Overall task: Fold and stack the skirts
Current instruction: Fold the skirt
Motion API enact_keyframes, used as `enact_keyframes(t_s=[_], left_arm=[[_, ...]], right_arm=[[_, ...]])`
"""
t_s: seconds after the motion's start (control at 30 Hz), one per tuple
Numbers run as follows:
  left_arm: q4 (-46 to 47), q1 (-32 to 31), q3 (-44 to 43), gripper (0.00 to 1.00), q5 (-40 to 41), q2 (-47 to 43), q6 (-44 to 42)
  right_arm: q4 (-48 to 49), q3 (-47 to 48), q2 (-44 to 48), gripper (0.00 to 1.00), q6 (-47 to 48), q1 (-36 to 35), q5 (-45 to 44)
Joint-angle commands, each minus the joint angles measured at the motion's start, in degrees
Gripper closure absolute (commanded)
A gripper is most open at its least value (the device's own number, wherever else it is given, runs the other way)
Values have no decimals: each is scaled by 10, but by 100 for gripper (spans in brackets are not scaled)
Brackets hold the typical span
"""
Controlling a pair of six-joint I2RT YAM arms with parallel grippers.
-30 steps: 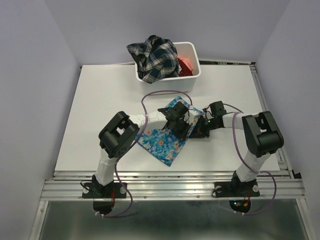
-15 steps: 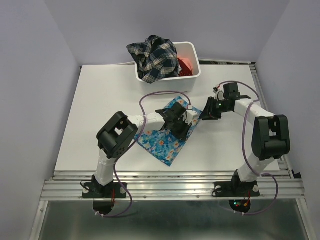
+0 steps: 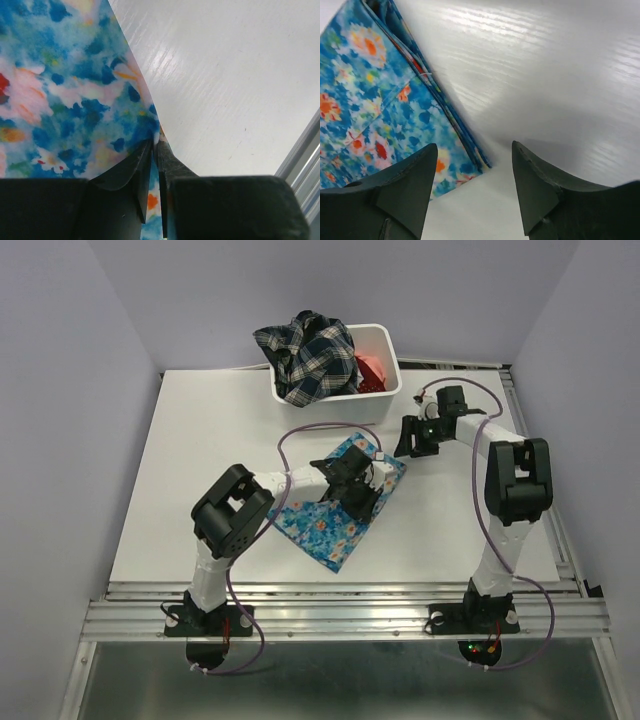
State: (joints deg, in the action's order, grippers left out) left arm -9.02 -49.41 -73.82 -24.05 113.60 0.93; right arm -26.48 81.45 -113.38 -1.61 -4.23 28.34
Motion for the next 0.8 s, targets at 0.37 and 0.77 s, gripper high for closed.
enact_keyframes(t_s=[0.37,0.77], left_arm=[[-42,-1,14,69,45,-58,-42],[-102,108,82,52,64,-254,-99]], right_arm=[[-86,20,-60,77,121,-2,67],[-91,-95,18,99,151,-2,16]])
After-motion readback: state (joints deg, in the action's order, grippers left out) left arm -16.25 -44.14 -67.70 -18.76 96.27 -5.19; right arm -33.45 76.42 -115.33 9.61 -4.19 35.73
